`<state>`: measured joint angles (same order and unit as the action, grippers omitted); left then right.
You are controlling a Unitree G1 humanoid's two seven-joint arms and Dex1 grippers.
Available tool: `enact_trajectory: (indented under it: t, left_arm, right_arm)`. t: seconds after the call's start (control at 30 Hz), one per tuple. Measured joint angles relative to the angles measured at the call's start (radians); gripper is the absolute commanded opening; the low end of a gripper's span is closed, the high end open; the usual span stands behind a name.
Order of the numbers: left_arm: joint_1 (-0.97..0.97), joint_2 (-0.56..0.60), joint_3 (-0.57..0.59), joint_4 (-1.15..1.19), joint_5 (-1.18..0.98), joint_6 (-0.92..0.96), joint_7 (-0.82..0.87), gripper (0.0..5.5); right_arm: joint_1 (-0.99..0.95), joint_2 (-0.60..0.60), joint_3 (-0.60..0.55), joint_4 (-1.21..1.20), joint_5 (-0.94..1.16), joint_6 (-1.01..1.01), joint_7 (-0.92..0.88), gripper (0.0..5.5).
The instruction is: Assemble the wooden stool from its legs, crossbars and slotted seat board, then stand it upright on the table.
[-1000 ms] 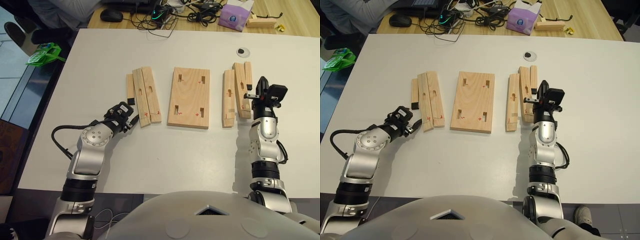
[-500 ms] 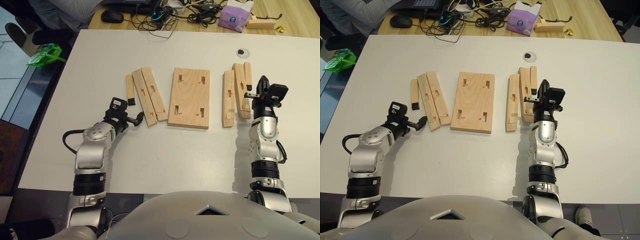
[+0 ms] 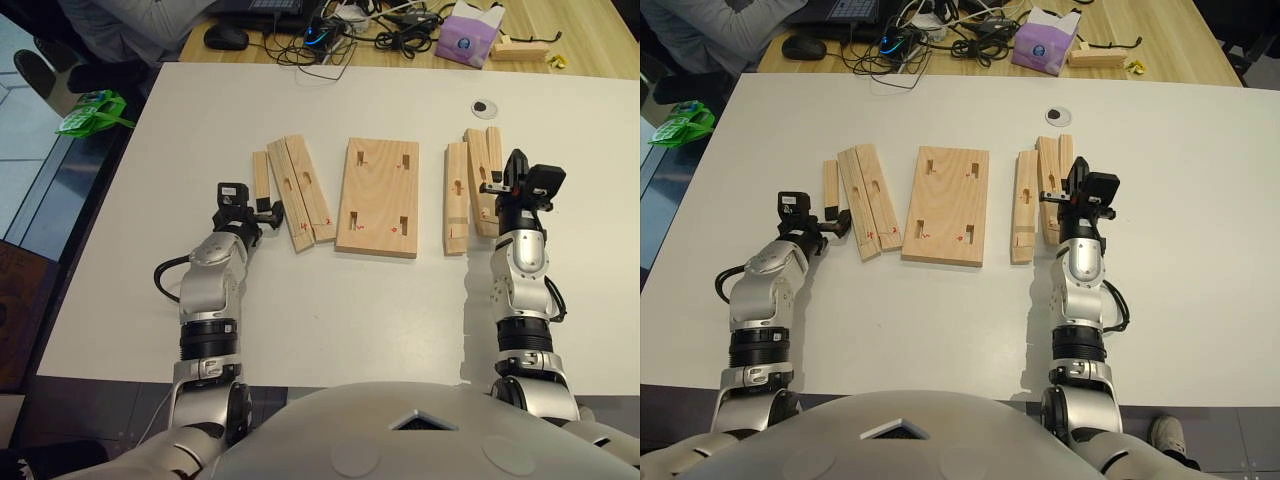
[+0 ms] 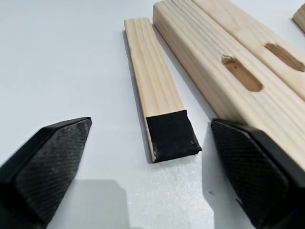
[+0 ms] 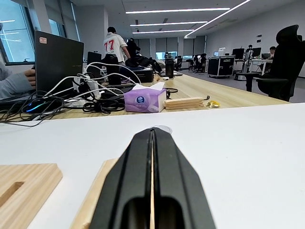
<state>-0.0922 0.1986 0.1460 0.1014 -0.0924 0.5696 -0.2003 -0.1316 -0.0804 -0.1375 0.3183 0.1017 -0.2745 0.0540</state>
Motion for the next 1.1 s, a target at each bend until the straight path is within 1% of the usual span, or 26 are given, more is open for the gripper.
enact_trajectory:
  t: [0.07, 0.17, 0.27, 0.47, 0.7, 0.73, 0.8, 0.97, 1.1]
  left_arm:
    - [-0.004, 0.0, 0.011, 0.006, -0.016, 0.0, -0.001, 4.07]
    - [-0.013, 0.008, 0.014, 0.022, -0.018, -0.003, -0.008, 3.77]
    - [-0.026, 0.029, 0.013, 0.052, -0.025, -0.016, -0.03, 3.31]
    - [-0.042, 0.06, 0.003, 0.101, -0.025, -0.052, -0.055, 2.41]
    - [-0.043, 0.057, -0.023, 0.145, -0.024, -0.132, -0.06, 1.44]
    - [-0.043, 0.057, -0.03, 0.148, -0.023, -0.142, -0.059, 1.31]
    - [-0.039, 0.053, -0.048, 0.153, -0.021, -0.167, -0.059, 1.3]
    - [0.039, 0.007, -0.092, 0.09, -0.03, -0.254, -0.086, 1.3]
    - [0.074, -0.013, -0.085, 0.045, -0.038, -0.315, -0.074, 1.3]
  right_arm:
    - [0.0, 0.002, 0.034, -0.027, -0.022, -0.017, 0.009, 0.0]
    - [-0.001, 0.002, 0.042, -0.036, -0.032, -0.02, 0.018, 0.0]
    - [0.001, 0.002, 0.053, -0.038, -0.041, -0.025, 0.021, 0.0]
    - [0.001, 0.0, 0.046, -0.036, -0.039, -0.027, 0.02, 0.0]
    - [-0.012, -0.007, 0.033, -0.025, -0.03, -0.024, 0.021, 0.0]
    - [-0.021, -0.008, 0.027, -0.024, -0.027, -0.019, 0.019, 0.0]
    - [-0.03, -0.008, 0.014, -0.024, -0.008, -0.009, 0.021, 0.0]
    - [-0.035, -0.011, 0.014, -0.033, 0.033, 0.032, 0.069, 0.77]
    - [-0.051, -0.023, 0.018, -0.135, 0.134, 0.154, 0.171, 1.47]
